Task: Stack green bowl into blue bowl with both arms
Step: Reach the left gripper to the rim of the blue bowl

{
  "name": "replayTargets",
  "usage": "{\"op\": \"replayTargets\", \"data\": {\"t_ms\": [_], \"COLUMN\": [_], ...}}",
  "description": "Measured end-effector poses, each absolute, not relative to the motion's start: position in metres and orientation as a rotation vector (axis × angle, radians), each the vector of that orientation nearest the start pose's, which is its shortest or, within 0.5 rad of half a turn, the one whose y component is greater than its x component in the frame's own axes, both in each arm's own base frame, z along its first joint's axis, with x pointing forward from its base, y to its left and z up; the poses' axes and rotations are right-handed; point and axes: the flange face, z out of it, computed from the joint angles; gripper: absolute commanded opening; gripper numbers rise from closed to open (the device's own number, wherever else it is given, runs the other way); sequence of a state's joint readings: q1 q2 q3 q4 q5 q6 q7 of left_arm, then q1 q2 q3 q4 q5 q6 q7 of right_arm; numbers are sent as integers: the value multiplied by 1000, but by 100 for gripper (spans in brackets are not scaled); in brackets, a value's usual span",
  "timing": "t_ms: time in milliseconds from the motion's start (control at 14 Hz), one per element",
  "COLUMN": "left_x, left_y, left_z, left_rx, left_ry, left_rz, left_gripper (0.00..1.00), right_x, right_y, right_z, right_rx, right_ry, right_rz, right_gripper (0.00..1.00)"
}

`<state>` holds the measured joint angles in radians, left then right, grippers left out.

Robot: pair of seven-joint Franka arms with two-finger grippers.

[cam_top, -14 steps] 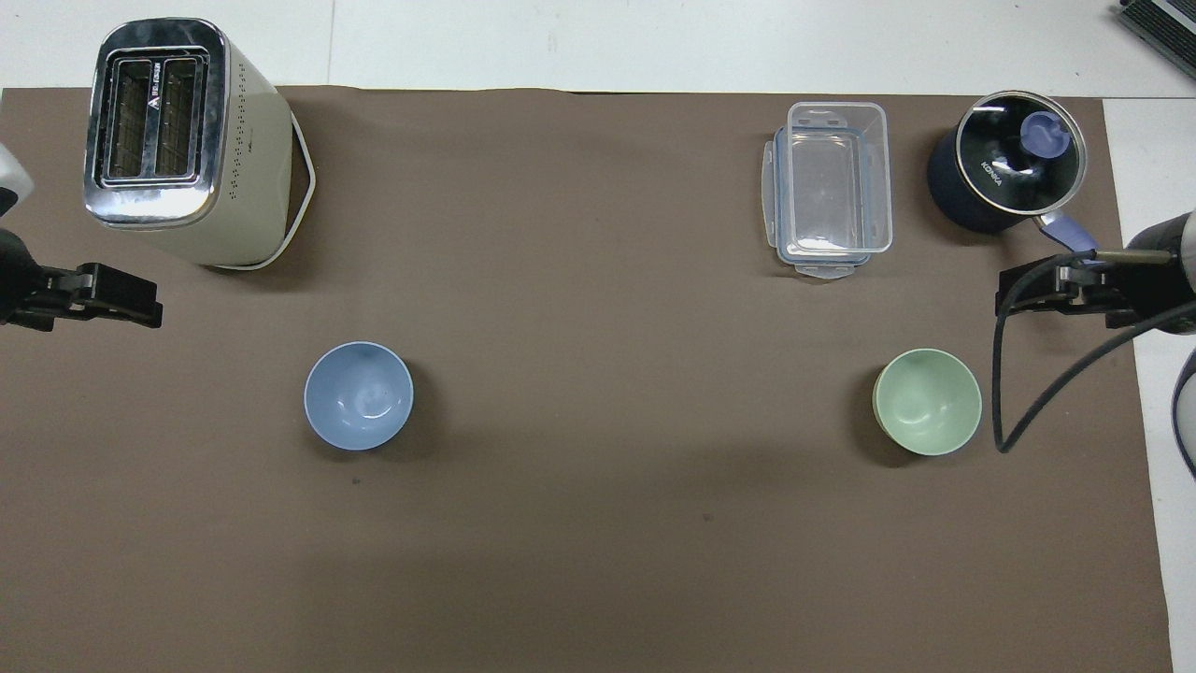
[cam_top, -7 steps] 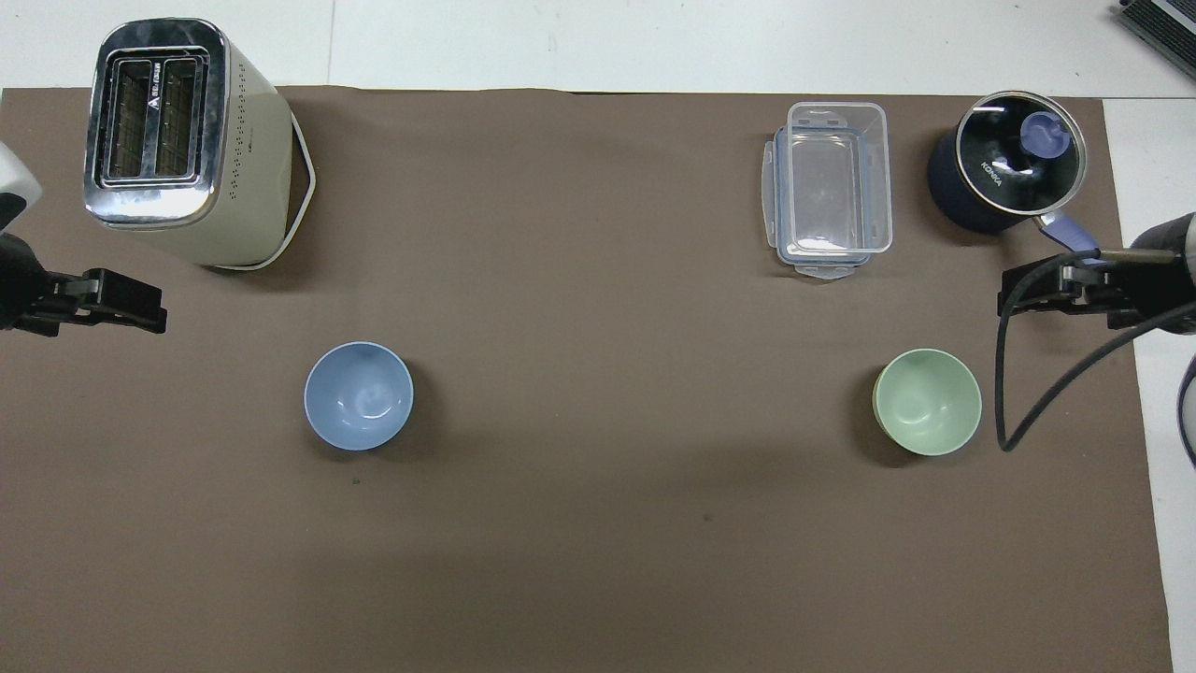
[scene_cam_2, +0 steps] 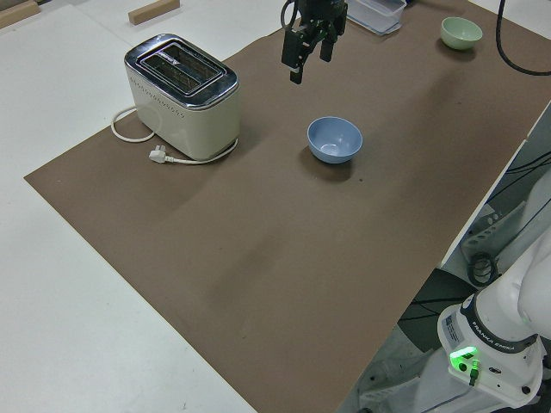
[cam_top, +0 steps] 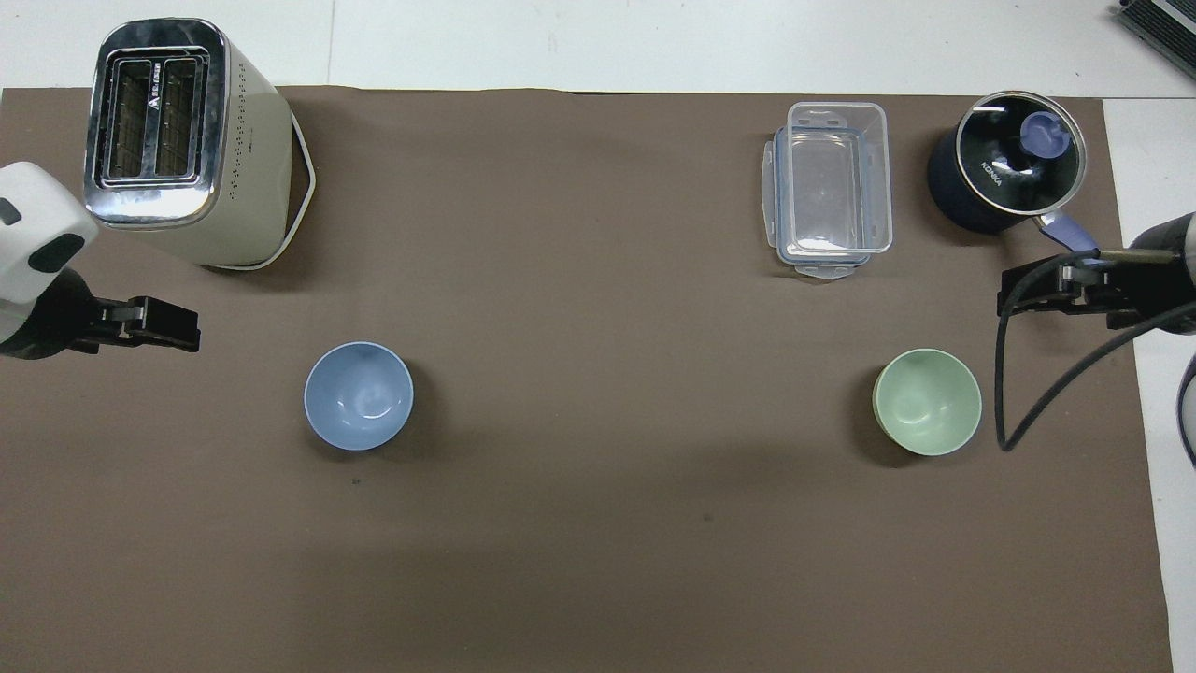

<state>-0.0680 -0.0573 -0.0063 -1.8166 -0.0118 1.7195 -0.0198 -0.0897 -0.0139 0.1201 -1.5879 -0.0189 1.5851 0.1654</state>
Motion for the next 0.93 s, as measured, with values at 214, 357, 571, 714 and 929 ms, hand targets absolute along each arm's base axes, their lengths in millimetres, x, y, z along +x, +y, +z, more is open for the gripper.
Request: {"op": "replayTargets", "data": {"t_ms": [214,357,571,714,929], "left_x": [534,532,527,520,511], "left_y": [-55,-65,-86,-99,-105], "left_z": [529,513,480,457,425], "left_rx": [-3147,-3146,-3148,-3149,-3151], "left_ry": [123,144,129,119,127], "left_rz": [59,46,10,-7,-33], "left_gripper": [100,100,100,100,100], "right_x": [551,551,551,551,551], "right_y": [15,14,13,13,13], "right_z": [625,625,625,625,625], "right_rx": [-3154,-3154,-3153,-3152,-3151], "right_ry": [213,215,219,221,221], "right_rz": [-20,-20,-20,-20,-20], "right_gripper": [100,100,100,100,100]}}
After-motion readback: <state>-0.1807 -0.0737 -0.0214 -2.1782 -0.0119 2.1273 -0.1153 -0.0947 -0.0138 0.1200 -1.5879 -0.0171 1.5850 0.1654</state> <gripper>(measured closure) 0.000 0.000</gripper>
